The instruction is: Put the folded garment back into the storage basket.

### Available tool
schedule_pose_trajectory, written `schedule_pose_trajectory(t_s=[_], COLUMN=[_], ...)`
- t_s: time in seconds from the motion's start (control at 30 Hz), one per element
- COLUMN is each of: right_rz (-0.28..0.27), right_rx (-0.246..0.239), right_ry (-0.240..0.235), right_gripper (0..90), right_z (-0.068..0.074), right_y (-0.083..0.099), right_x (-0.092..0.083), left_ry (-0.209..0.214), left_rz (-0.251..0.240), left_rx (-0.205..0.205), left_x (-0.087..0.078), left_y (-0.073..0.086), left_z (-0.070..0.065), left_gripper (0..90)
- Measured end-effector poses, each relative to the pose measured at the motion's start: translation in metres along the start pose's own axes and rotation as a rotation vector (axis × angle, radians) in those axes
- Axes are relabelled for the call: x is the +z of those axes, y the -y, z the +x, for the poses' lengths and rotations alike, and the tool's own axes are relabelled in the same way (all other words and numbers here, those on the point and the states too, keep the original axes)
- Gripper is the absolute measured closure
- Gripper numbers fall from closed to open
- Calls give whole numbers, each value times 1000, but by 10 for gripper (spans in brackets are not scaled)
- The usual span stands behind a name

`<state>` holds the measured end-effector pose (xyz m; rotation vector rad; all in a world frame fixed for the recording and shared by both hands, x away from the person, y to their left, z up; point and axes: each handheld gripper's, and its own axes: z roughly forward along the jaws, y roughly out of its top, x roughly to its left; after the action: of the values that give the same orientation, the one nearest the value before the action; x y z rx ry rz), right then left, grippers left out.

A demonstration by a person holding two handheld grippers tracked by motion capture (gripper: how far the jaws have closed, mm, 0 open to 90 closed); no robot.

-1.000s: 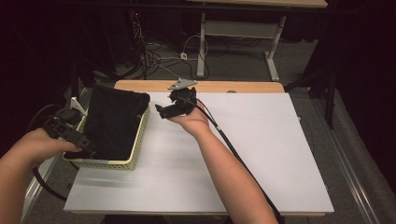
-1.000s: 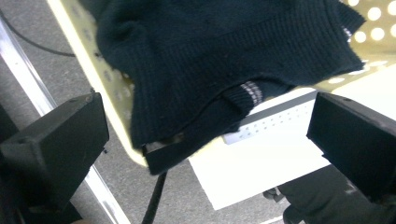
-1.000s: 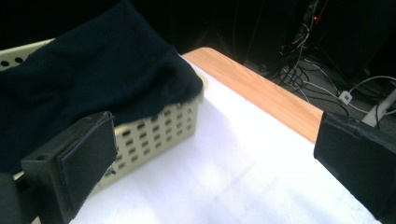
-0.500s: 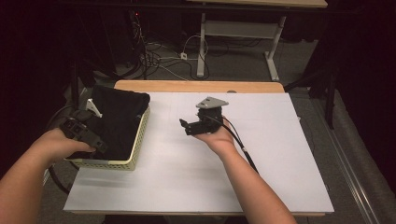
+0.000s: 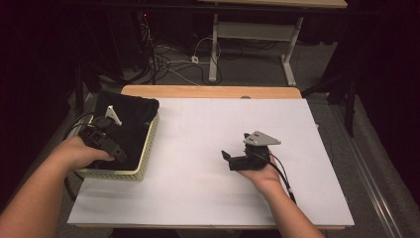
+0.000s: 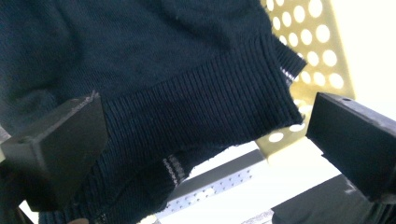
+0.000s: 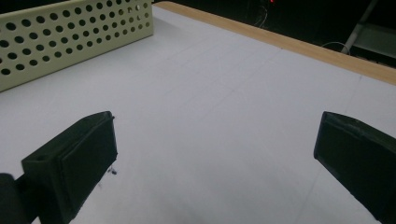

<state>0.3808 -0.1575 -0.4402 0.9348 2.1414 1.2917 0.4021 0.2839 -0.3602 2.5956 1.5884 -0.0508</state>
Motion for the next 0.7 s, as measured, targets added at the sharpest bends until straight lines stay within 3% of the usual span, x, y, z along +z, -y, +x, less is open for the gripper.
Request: schedule_pose_trajectory(t_s=[0.23,0.33,0.4,0.53,0.7], right_rz=[-34,-43,-46,-63,-103], right_rx=[12,16,22,27,53], right_ry=[12,31,43,66,77], right_gripper=[1,1,1,1,1], right_z=[-2,-3,-3,-1,4], right_y=[30,41,45,55,67], right_x=[-51,-72,-83,-100,-110], left_ry=[-33,-39,-65,-80,-64], left_rz=[-34,-98,-92,-140,-261], left_rx=[-7,-52,-51,-73,-71], left_x=[-12,-14,-8,0,5], left_y=[-18,-35,-45,-58,-68], left_z=[0,5,6,14,29], left_gripper=[0,33,48,215,612])
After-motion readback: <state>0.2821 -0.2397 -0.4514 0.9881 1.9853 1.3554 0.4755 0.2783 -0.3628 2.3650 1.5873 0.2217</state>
